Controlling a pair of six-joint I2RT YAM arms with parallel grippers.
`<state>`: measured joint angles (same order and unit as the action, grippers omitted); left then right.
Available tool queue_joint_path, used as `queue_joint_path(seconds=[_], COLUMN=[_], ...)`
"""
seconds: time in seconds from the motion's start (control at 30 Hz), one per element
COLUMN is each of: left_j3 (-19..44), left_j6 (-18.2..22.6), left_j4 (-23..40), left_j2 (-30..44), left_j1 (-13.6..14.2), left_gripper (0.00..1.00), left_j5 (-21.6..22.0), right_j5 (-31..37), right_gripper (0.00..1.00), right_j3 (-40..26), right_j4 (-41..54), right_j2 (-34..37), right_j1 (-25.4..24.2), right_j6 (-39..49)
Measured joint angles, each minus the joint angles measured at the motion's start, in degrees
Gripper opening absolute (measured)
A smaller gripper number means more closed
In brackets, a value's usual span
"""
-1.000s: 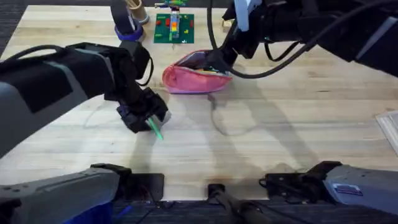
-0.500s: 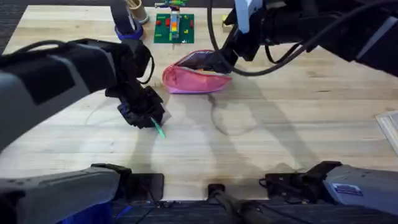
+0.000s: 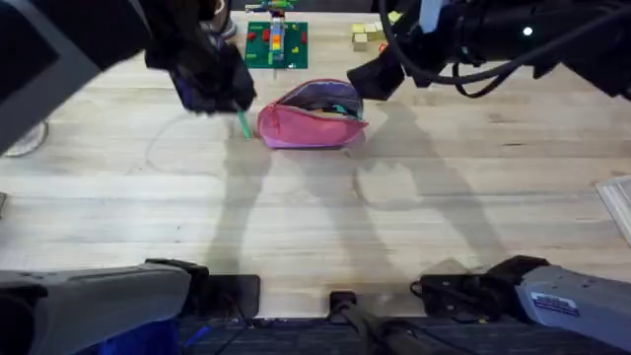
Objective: Unzip the bag, pick up the pens from the table one at a time and place them inside, then zip the bag closed.
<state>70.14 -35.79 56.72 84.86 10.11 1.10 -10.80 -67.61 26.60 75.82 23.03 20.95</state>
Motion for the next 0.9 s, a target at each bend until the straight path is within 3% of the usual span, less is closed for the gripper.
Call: queue_joint_path(seconds=[0.2, 0.6, 0.9], left_j3=[2.9, 2.9, 2.9], left_j6=[15.5, 50.0, 66.0], left_j4=[-7.4, -18.4, -19.9], left_j2=[0.0, 0.0, 2.7], left_j1=[0.1, 0.3, 1.1], left_gripper=[0.044, 0.043, 0.043], left_j5=[-2.7, -26.2, -38.1], right_j5=[0.0, 0.0, 0.0], right_gripper=[0.996, 0.997, 0.996], right_j3=[0.0, 0.0, 0.0], right_j4=[4.3, 10.2, 10.3], right_j2=[-0.7, -6.0, -9.6], right_j1=[0.0, -0.1, -2.4], right_j6=[-0.2, -0.2, -0.2])
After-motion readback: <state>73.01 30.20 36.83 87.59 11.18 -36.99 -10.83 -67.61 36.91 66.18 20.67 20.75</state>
